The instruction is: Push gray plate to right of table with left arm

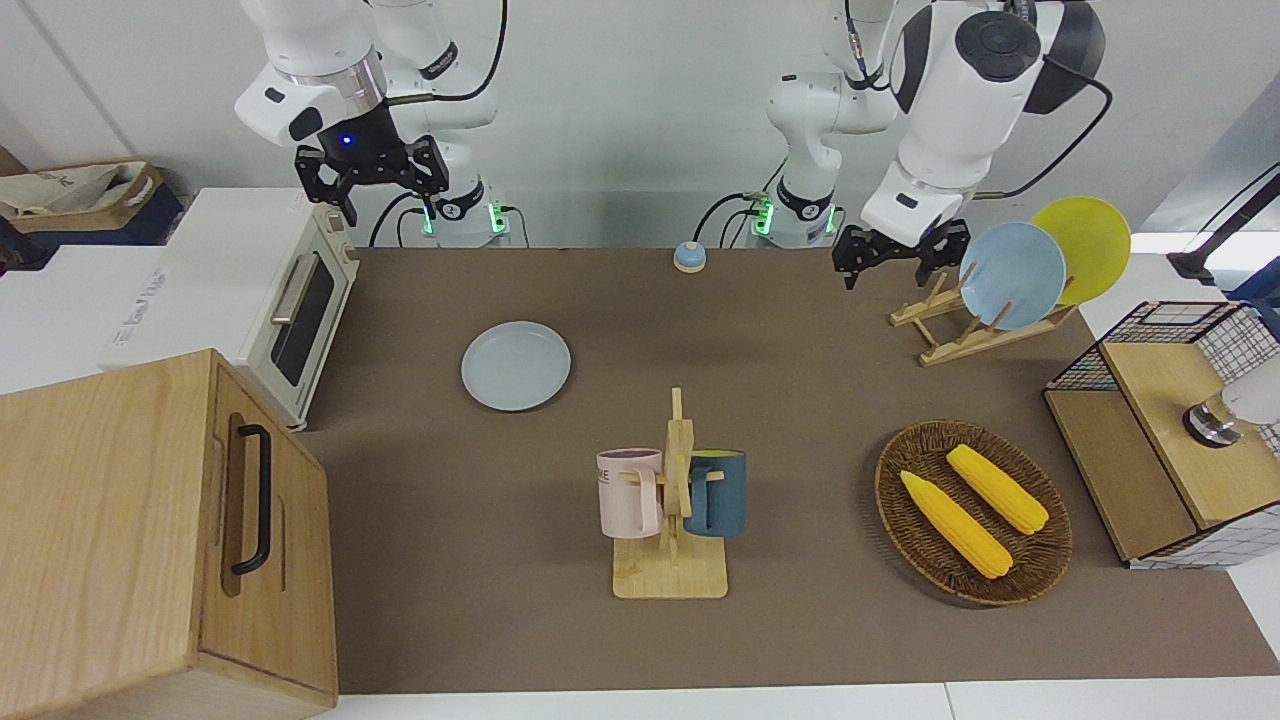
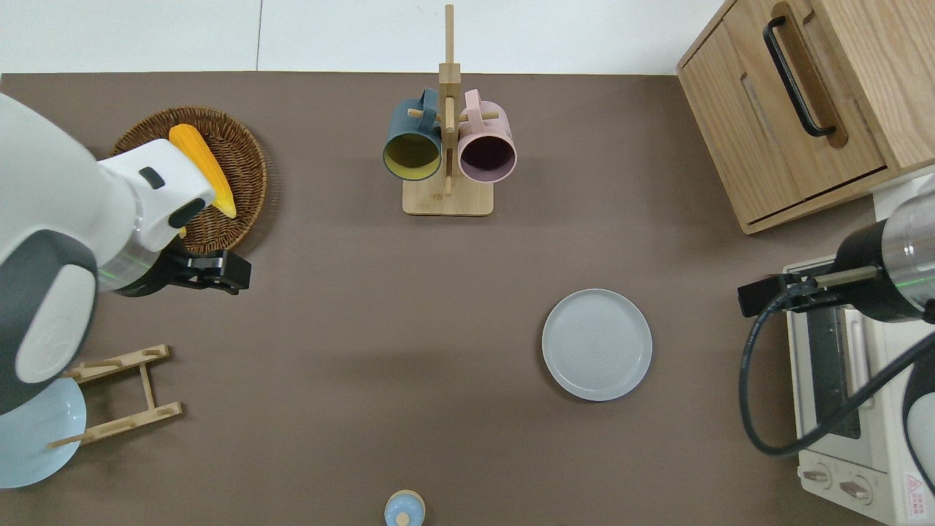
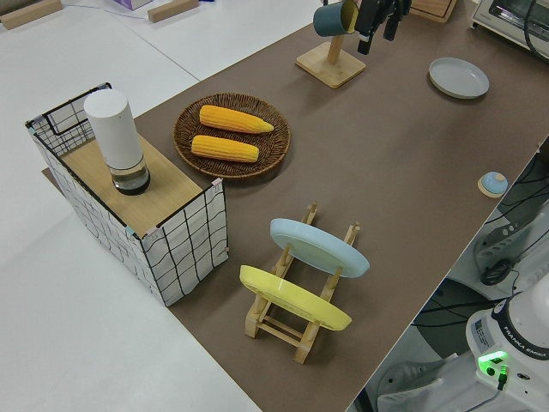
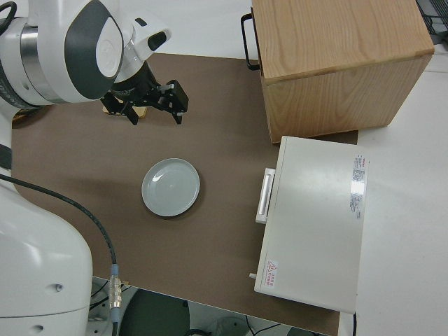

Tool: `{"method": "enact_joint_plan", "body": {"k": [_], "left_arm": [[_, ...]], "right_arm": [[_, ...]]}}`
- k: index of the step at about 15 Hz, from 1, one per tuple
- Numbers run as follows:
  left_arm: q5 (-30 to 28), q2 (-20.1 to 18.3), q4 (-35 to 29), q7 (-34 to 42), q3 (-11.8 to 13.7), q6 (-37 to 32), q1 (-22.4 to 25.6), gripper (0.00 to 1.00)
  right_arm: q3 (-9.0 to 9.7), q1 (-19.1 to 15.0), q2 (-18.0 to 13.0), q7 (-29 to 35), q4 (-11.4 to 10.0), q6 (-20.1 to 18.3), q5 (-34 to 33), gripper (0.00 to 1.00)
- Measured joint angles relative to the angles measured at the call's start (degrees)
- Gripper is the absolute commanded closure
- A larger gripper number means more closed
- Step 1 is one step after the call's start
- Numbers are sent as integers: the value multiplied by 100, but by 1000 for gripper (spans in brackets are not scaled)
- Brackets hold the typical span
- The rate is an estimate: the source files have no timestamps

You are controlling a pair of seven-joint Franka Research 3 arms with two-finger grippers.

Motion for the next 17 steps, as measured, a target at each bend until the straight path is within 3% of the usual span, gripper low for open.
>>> {"method": "enact_joint_plan", "body": {"k": [7, 13, 17], "left_arm": [[-360, -14, -2, 1085, 24, -77, 936, 2], [-509, 12, -3, 1076, 25, 132, 1005, 0], [-287, 15, -3, 1073, 17, 307, 1007, 0]], "right_arm": [[0, 0, 0, 0, 0, 0, 0, 17], [0, 0, 0, 0, 0, 0, 0, 17], [0, 0, 0, 0, 0, 0, 0, 17]]}}
